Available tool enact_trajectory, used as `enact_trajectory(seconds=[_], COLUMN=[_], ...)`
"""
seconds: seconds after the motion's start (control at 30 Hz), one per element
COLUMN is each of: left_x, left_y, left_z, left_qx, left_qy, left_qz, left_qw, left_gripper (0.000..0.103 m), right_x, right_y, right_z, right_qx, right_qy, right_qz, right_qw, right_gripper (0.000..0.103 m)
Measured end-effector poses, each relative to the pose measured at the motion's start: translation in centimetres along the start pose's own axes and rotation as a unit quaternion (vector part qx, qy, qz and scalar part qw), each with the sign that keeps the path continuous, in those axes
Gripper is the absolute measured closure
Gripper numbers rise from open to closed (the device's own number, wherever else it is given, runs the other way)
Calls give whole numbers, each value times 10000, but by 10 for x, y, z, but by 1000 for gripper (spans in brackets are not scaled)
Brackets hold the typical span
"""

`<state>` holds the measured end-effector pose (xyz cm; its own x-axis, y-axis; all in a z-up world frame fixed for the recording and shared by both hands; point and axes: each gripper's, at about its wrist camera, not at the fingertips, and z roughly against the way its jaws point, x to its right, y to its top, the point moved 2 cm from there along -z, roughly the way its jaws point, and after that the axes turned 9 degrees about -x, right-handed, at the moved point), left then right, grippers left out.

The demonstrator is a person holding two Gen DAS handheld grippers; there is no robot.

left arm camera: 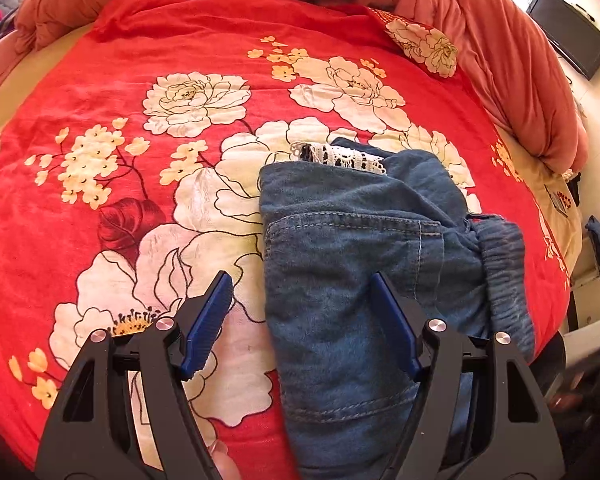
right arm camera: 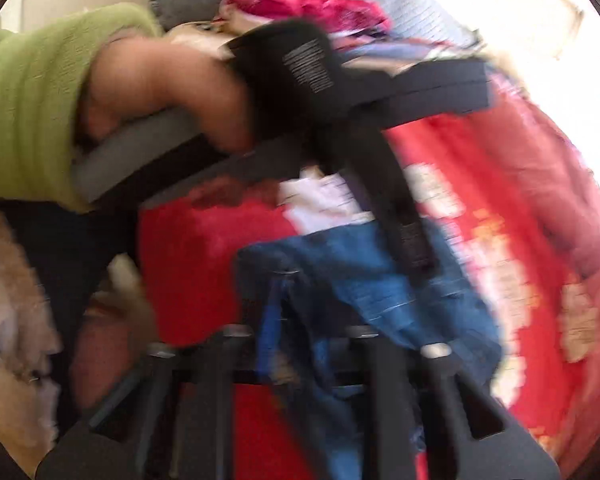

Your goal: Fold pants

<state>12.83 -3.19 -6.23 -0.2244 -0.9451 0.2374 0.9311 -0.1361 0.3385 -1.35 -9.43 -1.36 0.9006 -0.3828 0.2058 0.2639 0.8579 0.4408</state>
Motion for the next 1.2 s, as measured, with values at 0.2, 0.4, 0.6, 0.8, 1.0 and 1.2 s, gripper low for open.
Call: enact_trajectory(seconds=[0.2,0.4,0.6,0.8,1.0,1.2], left_x=[2,8,15,22,28,32], left_y=[0,-2,-5,-8,-12,-16], left_z=[-4,-4,3,6,19,30], left_qx=[8,78,217,278,438,616], left_qy=[-50,107,313,373,320,444], left_qz=[4,-74,-227,-336,-405,-492], left_qw=[10000,9999,9990,9983,9977,9959], left_gripper=[39,39,39,39,36,31], right_x=[-6,3,11,9,16,40], right_y=[-26,-35,-40,-42,-49,-68], right_z=[-1,-11,-4,13,38,53], right_qx=[18,274,448,653,1031,1244], right_qy=[559,948,1074,1005,873,403], right_qz=[-355,-1201,-1731,-1961,-2302,-2908], right_qw=[9978,9878,9780,9732,9637,9478], right_gripper=[97,94,89,76,52,21])
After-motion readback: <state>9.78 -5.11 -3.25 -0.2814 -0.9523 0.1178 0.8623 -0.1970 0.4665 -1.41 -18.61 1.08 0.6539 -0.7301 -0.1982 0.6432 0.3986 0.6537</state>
